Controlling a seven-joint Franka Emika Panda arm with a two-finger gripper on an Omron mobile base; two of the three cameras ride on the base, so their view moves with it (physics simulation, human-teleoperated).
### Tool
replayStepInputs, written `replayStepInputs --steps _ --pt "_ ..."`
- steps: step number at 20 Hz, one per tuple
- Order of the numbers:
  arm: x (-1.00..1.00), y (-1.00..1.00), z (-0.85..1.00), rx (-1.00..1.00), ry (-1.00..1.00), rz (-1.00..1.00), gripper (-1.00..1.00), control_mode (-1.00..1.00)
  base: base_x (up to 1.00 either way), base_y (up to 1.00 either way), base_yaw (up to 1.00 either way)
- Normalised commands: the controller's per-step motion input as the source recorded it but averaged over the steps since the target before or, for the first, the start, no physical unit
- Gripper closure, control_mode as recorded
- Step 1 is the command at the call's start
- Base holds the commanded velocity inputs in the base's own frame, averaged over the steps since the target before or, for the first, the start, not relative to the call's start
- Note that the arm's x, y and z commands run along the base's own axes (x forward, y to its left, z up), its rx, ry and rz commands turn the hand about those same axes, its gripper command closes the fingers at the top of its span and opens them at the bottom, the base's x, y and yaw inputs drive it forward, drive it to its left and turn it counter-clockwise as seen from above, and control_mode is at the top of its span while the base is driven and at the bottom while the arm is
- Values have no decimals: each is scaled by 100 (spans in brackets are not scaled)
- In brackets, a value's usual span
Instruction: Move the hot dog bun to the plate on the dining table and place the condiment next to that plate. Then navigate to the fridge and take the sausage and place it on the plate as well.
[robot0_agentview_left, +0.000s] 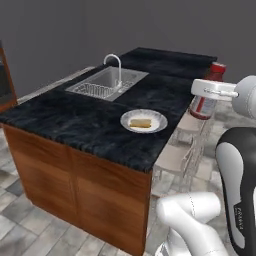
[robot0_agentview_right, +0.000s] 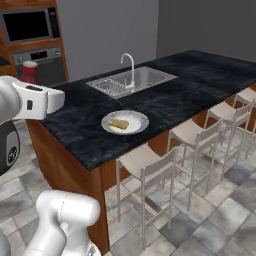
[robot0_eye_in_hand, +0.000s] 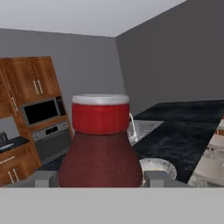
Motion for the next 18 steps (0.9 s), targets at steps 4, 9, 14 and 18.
replayStepInputs --steps 4,9,14,18 --pt "0 0 0 0 0 0 100 100 29 -97 38" --pt "0 0 0 0 0 0 100 100 28 -99 37" --pt "0 0 0 0 0 0 100 100 23 -92 42" --pt "0 0 0 0 0 0 100 100 22 -89 45"
